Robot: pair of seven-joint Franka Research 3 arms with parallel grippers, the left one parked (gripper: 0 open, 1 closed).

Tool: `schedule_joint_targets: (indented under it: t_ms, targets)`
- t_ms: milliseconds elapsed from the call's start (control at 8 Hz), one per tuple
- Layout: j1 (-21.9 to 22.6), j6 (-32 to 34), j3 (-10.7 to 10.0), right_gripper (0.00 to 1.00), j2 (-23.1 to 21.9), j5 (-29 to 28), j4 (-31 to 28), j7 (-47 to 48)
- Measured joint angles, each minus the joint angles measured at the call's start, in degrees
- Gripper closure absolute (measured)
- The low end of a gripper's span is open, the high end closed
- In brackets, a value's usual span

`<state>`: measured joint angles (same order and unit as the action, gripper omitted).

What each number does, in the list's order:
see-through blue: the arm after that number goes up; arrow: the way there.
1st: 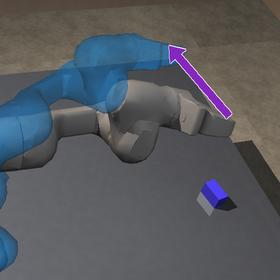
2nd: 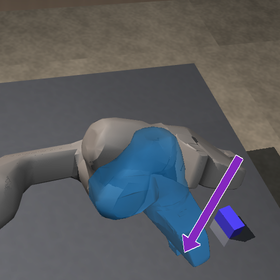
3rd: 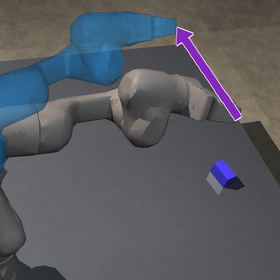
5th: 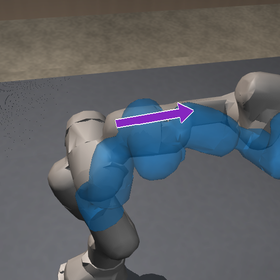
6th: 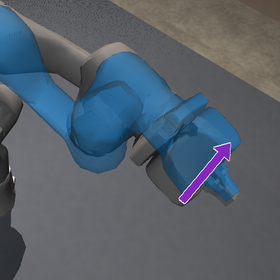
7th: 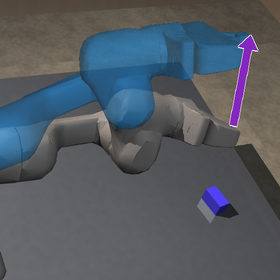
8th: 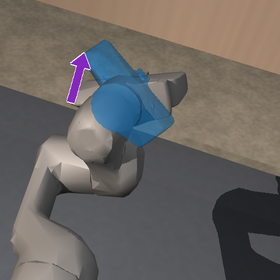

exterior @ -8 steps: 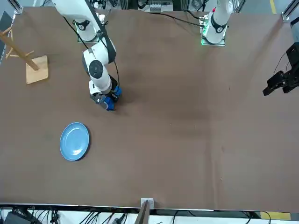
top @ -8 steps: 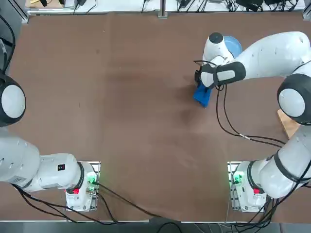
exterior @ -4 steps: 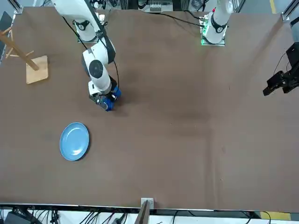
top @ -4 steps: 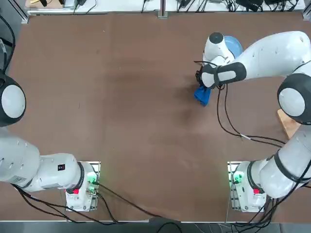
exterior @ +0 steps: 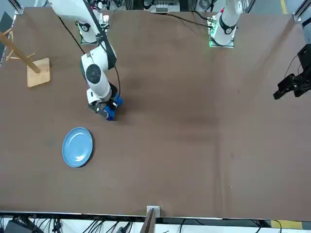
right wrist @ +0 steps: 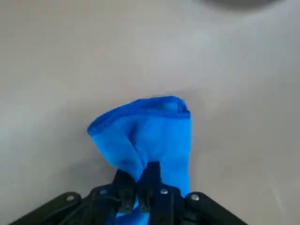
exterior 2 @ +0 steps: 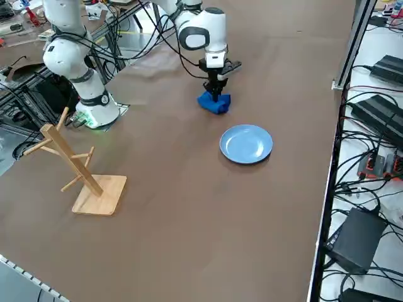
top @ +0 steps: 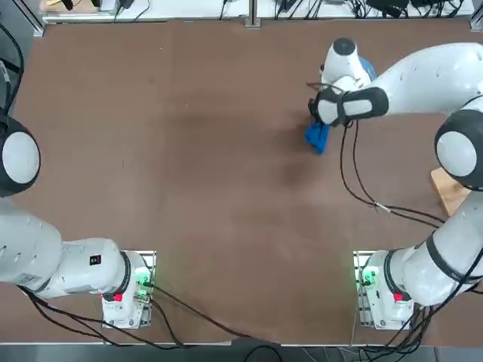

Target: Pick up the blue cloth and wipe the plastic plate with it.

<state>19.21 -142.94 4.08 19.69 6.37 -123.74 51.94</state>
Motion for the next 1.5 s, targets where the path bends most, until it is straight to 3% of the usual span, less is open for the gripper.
schedule_joint_targets:
  t_ms: [375,875,1125,1500]
  targets:
    - [-3.9,8.6,-0.3,0.94,-0.7,0.0,8.6,-6.3]
    - [-9.0,27.5,-0.4,0.94,-1.3,-2.5,25.1,-19.7]
    - [-11.6,30.3,-0.6,0.94,-1.1,-2.6,28.6,-26.2]
    - [-16.5,26.5,-0.8,0.94,2.6,-2.2,28.7,-33.9]
